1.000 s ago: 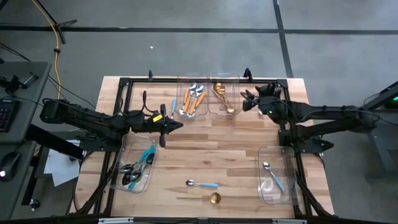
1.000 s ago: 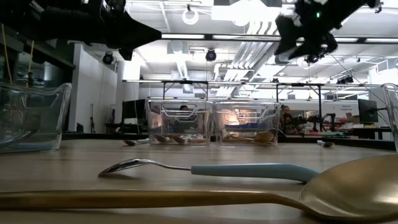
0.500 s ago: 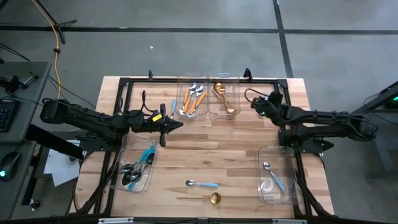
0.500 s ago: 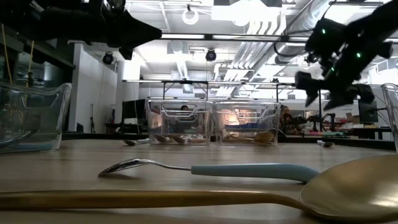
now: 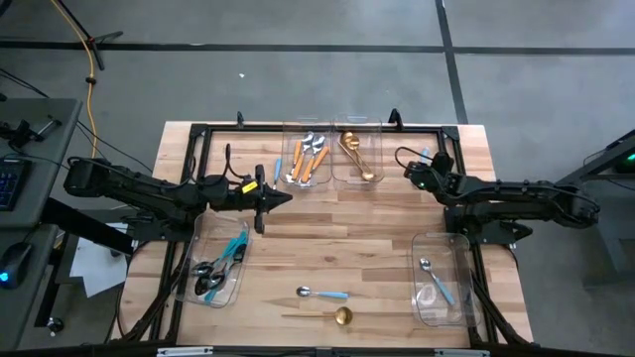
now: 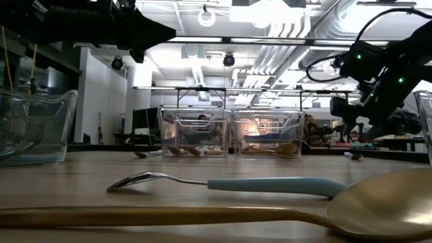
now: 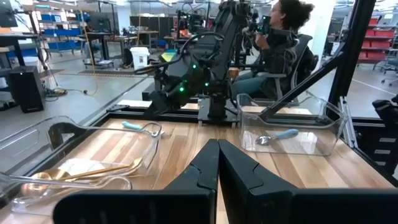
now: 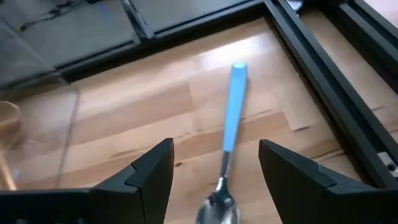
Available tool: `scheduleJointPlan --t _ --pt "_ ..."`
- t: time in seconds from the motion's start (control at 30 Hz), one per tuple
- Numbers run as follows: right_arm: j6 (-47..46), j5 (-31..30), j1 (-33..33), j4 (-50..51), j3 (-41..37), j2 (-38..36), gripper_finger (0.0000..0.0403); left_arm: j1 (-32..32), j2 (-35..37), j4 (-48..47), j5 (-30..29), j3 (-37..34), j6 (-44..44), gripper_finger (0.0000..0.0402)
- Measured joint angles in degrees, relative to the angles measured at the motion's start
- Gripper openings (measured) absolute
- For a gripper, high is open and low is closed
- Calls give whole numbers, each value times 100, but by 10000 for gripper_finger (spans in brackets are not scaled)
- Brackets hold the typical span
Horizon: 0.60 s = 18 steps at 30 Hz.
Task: Sort silverware by color (type)
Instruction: Put the blue spoon into the bottom right transparent bin
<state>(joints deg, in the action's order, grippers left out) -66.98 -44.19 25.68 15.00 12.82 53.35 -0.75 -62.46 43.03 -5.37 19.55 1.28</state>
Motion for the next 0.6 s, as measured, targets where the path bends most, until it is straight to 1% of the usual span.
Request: scheduleJointPlan --t 0.1,0.27,0.47,0.6 --pt "-22 23 67 -162 -18 242 220 -1 0 14 0 0 -3 0" --pt "57 48 115 -803 -18 935 220 -1 0 17 0 0 -3 0" --pt "-234 18 368 -989 -20 1816 220 0 0 13 2 0 8 0" --pt "-188 -47 396 -1295 -8 2252 220 -2 0 13 4 2 6 0"
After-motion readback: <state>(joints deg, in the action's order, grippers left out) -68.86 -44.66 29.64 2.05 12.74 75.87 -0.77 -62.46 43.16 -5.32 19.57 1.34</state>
